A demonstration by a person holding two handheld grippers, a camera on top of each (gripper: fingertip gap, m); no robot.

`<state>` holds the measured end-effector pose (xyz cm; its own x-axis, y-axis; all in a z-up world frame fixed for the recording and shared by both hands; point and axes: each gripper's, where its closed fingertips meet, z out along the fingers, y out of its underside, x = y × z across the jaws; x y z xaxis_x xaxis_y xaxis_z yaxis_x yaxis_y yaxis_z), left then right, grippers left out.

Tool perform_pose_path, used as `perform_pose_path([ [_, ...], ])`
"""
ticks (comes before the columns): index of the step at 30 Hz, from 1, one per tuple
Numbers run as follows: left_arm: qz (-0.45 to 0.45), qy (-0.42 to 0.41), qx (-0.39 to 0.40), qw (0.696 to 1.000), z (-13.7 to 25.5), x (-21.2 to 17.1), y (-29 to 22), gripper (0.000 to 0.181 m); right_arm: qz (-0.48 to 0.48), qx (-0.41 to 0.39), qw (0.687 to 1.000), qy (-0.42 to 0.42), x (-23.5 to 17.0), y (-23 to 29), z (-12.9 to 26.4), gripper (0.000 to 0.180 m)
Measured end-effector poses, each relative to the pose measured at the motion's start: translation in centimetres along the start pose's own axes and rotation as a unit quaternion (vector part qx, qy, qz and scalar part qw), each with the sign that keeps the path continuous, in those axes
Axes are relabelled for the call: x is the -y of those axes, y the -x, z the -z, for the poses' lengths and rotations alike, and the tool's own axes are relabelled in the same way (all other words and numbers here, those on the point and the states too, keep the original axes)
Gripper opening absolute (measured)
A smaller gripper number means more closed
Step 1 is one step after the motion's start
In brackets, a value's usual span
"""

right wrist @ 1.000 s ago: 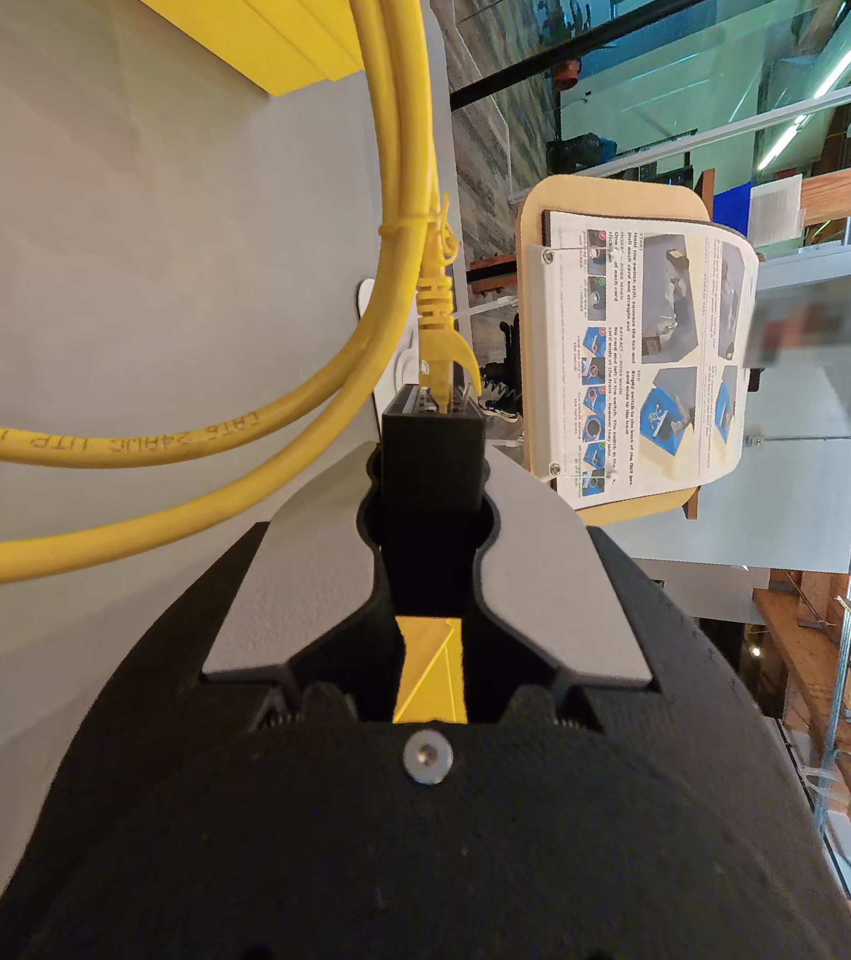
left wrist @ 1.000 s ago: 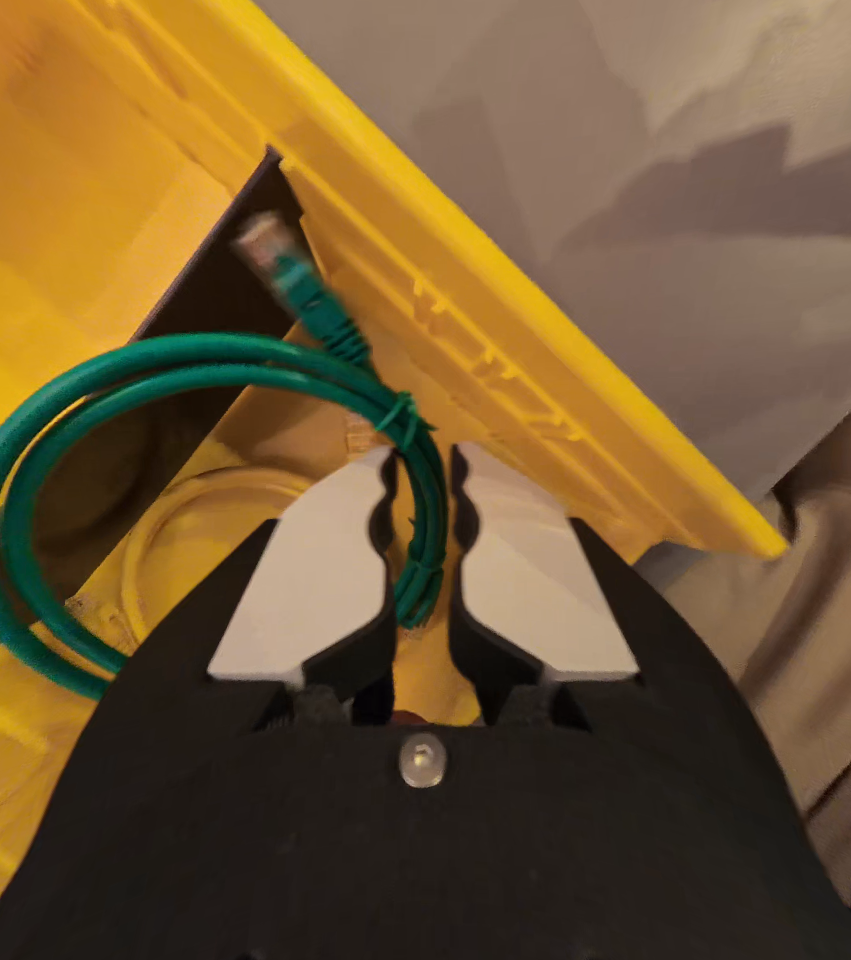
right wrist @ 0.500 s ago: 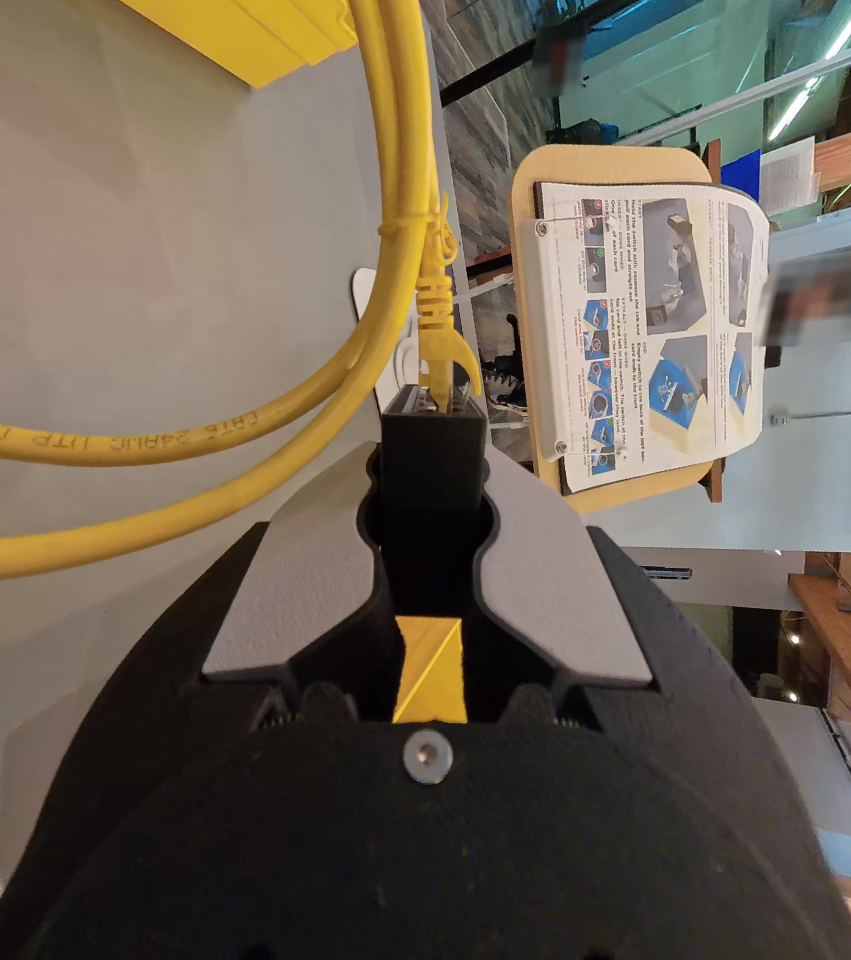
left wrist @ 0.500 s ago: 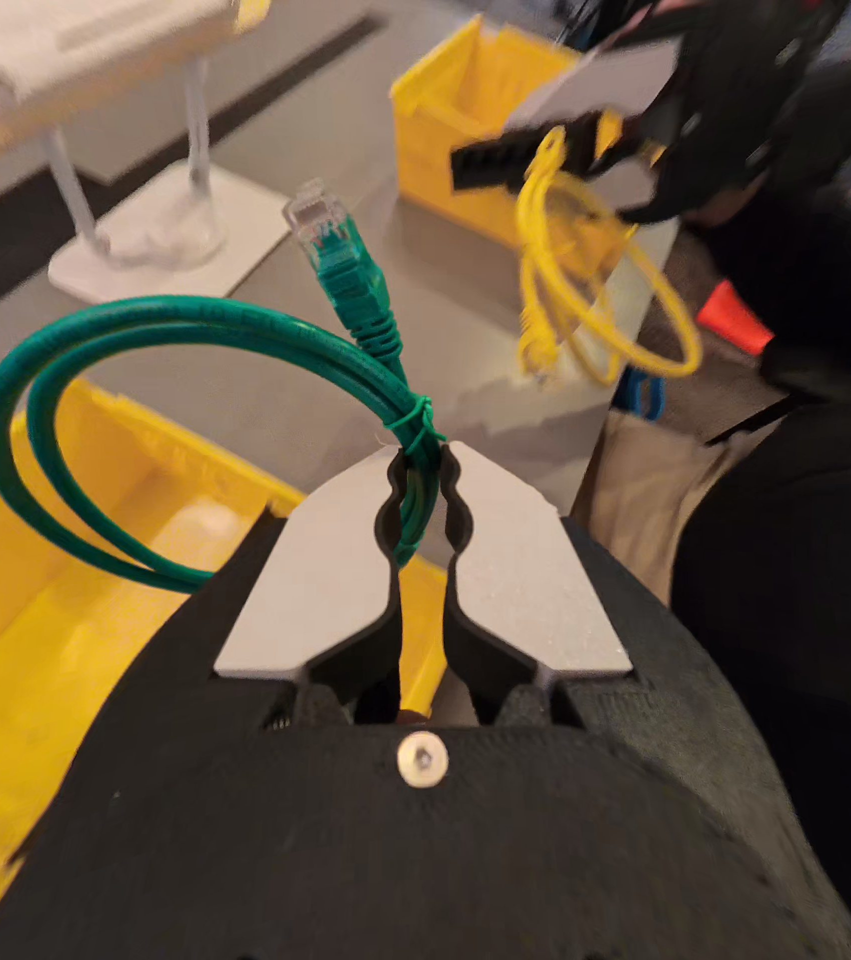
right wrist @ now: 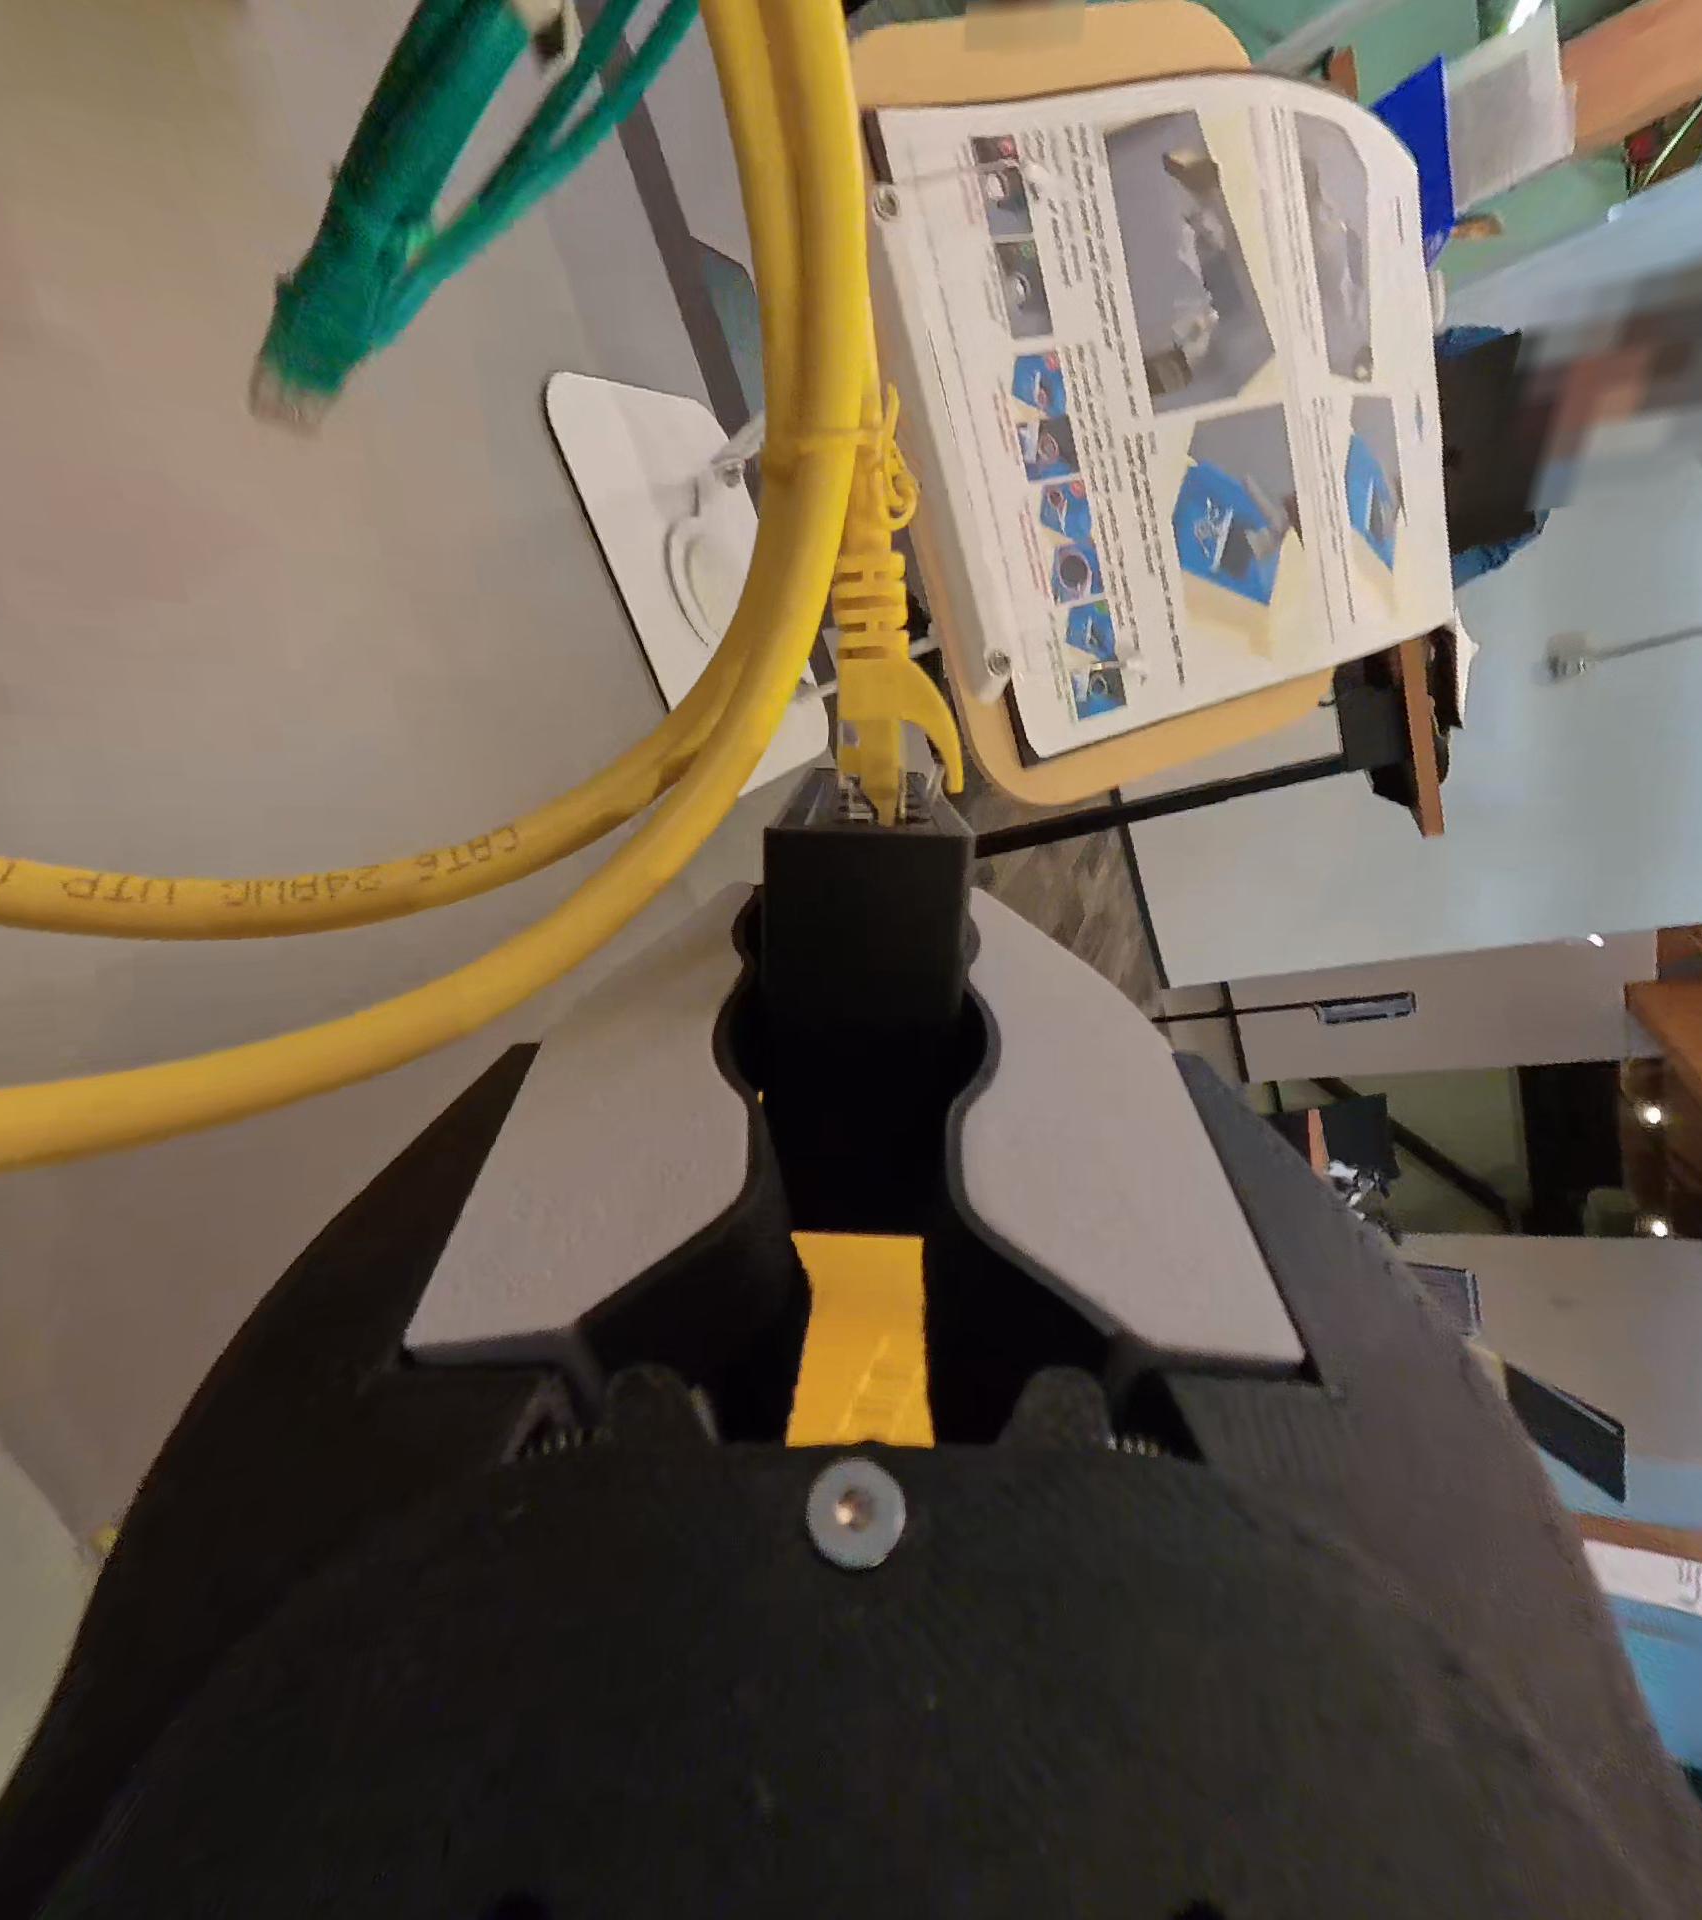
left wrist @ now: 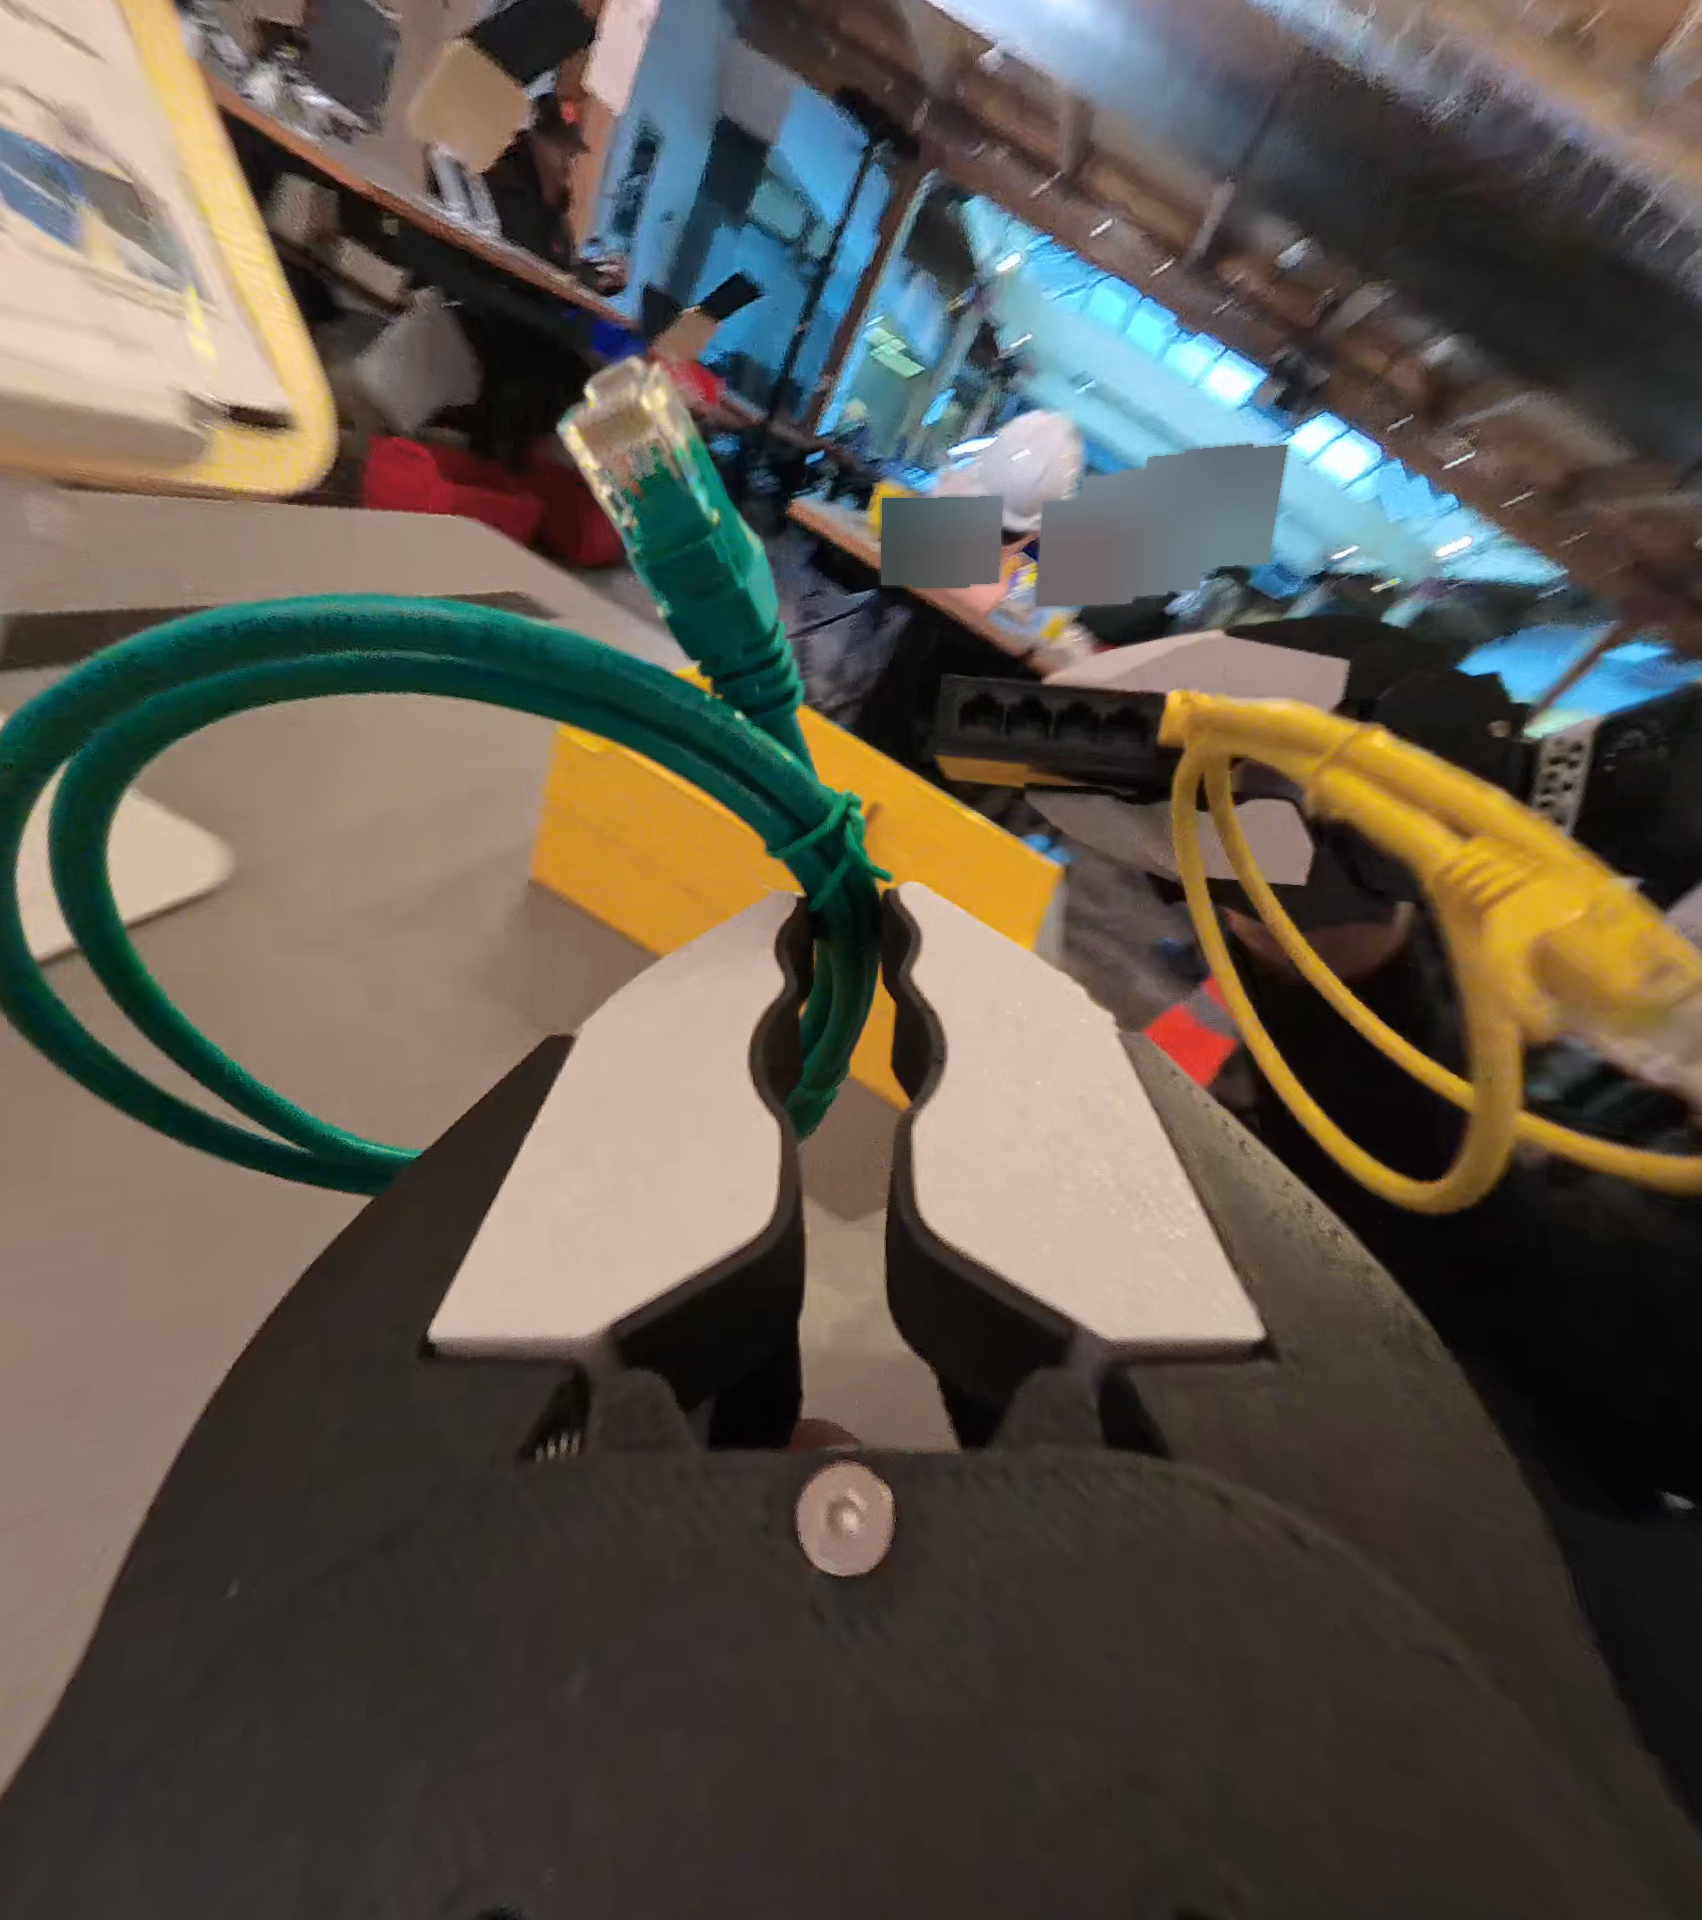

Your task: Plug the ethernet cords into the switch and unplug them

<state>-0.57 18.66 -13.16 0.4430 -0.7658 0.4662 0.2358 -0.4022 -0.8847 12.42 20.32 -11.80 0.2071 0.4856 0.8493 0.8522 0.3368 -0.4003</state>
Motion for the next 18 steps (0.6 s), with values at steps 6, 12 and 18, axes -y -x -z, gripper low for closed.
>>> perform_pose_path([
  [6, 0.120, 0.041, -0.059, 0.990, -2.3, -7.0, 1.8, 0.012, -0.018, 0.003, 1.000, 0.005, -1.4, -0.2, 0.8, 0.028],
  [12, 0.126, 0.067, 0.021, 0.989, 0.7, -9.6, 3.6, 0.015, -0.025, 0.013, 1.000, -0.002, -1.2, 0.4, 0.2, 0.029],
  [18, 0.165, 0.067, 0.098, 0.979, 4.0, -9.4, 5.4, 0.016, -0.022, 0.021, 1.000, -0.004, -0.6, 0.8, 0.0, 0.028],
])
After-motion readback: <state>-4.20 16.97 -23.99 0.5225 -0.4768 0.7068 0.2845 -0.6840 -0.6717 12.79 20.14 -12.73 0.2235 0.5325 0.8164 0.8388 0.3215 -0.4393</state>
